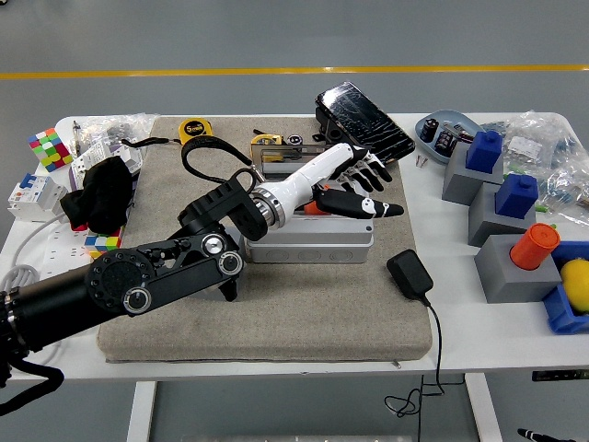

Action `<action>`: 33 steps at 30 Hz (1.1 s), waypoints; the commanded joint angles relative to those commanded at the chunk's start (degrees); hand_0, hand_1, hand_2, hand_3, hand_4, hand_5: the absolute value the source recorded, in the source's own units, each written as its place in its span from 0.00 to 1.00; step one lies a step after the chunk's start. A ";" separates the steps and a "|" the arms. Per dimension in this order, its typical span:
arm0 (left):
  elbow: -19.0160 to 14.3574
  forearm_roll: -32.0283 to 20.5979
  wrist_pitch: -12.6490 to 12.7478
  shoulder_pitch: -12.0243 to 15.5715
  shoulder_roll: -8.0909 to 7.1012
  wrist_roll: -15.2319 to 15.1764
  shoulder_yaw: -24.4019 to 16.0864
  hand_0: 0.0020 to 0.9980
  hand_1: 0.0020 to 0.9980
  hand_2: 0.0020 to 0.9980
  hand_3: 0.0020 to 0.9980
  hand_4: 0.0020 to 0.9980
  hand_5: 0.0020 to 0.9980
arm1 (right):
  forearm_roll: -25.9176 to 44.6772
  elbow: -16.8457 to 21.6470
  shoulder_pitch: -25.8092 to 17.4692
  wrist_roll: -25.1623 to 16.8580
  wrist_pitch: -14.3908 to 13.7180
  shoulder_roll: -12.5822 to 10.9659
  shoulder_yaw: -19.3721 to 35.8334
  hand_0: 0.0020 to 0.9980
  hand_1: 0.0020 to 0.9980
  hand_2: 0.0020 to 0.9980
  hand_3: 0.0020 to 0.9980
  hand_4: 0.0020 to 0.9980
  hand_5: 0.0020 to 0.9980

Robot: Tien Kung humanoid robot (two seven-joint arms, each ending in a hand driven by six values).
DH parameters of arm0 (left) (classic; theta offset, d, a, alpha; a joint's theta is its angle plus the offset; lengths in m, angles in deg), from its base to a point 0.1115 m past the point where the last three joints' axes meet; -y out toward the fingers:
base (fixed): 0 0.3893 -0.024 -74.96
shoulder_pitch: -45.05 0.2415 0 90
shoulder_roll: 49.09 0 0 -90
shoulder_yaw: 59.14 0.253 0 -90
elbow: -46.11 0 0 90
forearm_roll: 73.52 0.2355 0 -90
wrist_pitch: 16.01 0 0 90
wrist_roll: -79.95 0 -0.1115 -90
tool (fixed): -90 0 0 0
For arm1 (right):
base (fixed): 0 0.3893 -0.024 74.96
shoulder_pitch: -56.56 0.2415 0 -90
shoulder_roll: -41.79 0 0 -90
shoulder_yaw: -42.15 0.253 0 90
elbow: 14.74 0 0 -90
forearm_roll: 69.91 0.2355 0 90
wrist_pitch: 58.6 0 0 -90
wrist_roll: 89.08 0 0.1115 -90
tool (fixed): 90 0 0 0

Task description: Fetch the battery,place it into the box,close the lid of the box

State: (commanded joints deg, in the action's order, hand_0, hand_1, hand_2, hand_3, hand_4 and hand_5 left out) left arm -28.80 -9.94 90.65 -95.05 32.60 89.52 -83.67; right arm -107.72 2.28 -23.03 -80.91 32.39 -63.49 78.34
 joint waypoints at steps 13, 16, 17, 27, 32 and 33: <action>4.89 2.68 1.72 0.32 -1.67 -2.98 -8.66 0.66 0.70 0.68 0.68 1.00 0.36 | 0.02 0.03 0.01 -0.02 -0.05 0.09 0.11 0.67 0.67 0.69 0.53 0.91 0.48; 6.79 2.74 1.11 0.35 -2.09 -2.17 -8.58 0.74 0.78 0.72 0.74 1.00 0.35 | 0.03 0.05 -0.07 -0.02 -0.05 0.07 0.14 0.67 0.67 0.69 0.53 0.91 0.48; 7.16 2.71 0.84 0.38 -2.23 -1.79 -8.30 0.74 0.78 0.72 0.74 1.00 0.35 | 0.04 0.04 -0.10 -0.01 -0.04 0.07 0.14 0.67 0.67 0.69 0.53 0.91 0.48; 4.59 2.55 -2.50 1.37 -4.34 2.74 -5.23 0.65 0.71 0.70 0.71 1.00 0.35 | -0.12 -0.01 -0.18 0.00 -0.02 0.01 0.66 0.67 0.67 0.69 0.53 0.91 0.48; 0.66 3.17 -3.45 2.42 -5.50 4.38 -5.57 0.65 0.71 0.70 0.71 1.00 0.35 | -0.15 -0.03 -0.32 0.01 -0.01 -0.01 0.76 0.67 0.67 0.69 0.53 0.91 0.48; 0.07 3.28 -3.59 2.56 -5.64 4.61 -5.65 0.65 0.70 0.70 0.71 1.00 0.35 | -0.16 -0.04 -0.36 0.01 -0.01 -0.01 0.75 0.67 0.67 0.69 0.53 0.91 0.48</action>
State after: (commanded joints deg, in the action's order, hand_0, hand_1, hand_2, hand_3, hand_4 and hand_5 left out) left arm -28.73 -6.66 87.05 -92.49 26.96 94.13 -89.32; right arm -107.88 2.24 -23.39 -80.90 32.39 -63.50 79.09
